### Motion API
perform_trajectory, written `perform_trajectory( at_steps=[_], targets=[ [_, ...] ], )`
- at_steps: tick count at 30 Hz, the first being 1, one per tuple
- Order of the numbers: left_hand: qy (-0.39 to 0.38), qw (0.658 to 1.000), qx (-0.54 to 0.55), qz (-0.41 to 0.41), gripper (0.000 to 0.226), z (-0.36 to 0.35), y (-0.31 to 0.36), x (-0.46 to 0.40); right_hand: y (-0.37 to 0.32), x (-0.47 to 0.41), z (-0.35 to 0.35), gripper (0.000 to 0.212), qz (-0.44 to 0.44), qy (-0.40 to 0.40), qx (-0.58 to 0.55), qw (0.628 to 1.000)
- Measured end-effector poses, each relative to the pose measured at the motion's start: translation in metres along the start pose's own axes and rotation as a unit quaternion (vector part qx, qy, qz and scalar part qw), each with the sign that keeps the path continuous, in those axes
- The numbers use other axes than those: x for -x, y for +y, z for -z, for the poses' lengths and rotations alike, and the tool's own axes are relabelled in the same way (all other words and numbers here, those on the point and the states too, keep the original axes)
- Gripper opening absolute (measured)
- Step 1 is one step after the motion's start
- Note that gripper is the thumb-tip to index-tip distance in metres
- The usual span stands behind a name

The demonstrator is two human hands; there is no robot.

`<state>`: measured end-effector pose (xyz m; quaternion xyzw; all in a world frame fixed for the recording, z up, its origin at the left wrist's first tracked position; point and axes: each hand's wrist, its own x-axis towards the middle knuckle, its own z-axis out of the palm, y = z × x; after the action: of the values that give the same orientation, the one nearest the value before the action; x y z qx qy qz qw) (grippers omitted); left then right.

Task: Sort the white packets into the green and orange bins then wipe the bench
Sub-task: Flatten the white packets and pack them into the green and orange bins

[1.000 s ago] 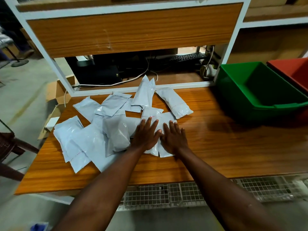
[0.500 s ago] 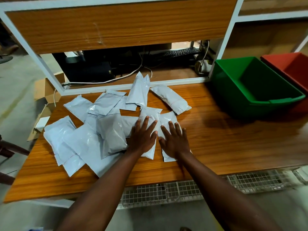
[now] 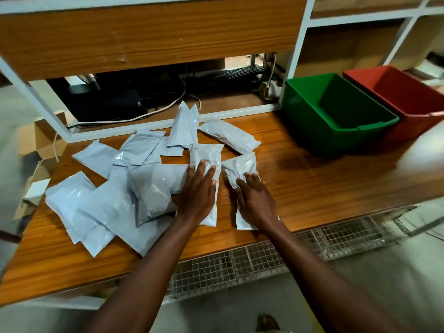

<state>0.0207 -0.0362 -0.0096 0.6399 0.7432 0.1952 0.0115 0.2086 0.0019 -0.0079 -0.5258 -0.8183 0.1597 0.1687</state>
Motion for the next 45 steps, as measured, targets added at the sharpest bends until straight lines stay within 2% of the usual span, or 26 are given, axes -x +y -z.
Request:
perform_trajectory(
  at_steps=[6, 11, 16, 30, 34, 38, 41, 45],
  targets=[
    [0.027, 0.999, 0.018, -0.037, 0.05, 0.01, 0.028, 0.048, 0.016, 0.06, 0.016, 0.055, -0.061, 0.052, -0.008, 0.997],
    [-0.001, 0.996, 0.077, -0.051, 0.05, -0.005, 0.076, 0.078, 0.05, 0.102, 0.033, 0.05, -0.113, 0.094, -0.008, 0.989],
    [-0.028, 0.992, 0.089, -0.088, 0.051, -0.02, 0.137, 0.083, 0.099, 0.132, 0.067, 0.049, -0.158, 0.142, -0.001, 0.977],
    [-0.1, 0.965, 0.132, -0.204, 0.05, -0.107, 0.397, 0.073, 0.304, 0.217, 0.168, 0.052, -0.281, 0.213, 0.024, 0.935],
    [-0.117, 0.958, 0.13, -0.226, 0.05, -0.125, 0.453, 0.067, 0.352, 0.228, 0.192, 0.043, -0.299, 0.215, 0.048, 0.928],
    [-0.135, 0.954, 0.122, -0.238, 0.052, -0.145, 0.497, 0.052, 0.398, 0.23, 0.207, 0.045, -0.319, 0.208, 0.067, 0.922],
    [-0.131, 0.955, 0.126, -0.236, 0.05, -0.16, 0.528, 0.035, 0.432, 0.221, 0.218, 0.047, -0.328, 0.21, 0.061, 0.919],
    [-0.087, 0.958, 0.115, -0.246, 0.049, -0.181, 0.567, -0.001, 0.481, 0.188, 0.24, 0.047, -0.323, 0.218, 0.051, 0.92]
  ],
)
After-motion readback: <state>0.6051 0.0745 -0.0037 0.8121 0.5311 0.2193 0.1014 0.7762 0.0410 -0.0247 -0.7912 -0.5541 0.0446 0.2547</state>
